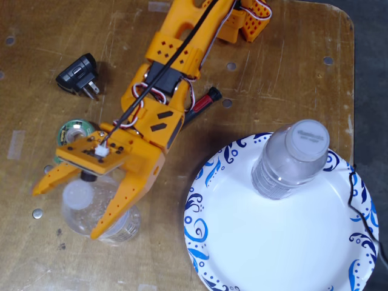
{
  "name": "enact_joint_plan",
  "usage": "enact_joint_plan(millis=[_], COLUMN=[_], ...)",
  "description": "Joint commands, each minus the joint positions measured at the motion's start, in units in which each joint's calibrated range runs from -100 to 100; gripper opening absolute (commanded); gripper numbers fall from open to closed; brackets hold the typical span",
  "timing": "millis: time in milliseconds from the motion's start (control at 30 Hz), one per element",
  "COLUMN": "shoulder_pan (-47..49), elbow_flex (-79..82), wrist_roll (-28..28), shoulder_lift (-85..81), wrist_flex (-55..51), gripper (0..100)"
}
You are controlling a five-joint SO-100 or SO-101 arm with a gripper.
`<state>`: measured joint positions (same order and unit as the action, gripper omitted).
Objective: Move the bottles to the plate
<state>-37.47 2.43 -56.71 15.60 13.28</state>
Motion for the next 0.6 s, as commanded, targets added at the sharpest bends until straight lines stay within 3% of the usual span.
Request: enact_joint_plan(millis=[0,133,567], shoulder_pan=[-2.37,-4.96,-4.96], elbow_flex=[-2.79,-2.79,-2.52], wrist_roll=[-0.2,-0.2,-0.1], shoulder_lift=[-0.68,-0.68,-0.68], wrist_flex=[0.82,0.82,0.82], gripper=[22,12,11])
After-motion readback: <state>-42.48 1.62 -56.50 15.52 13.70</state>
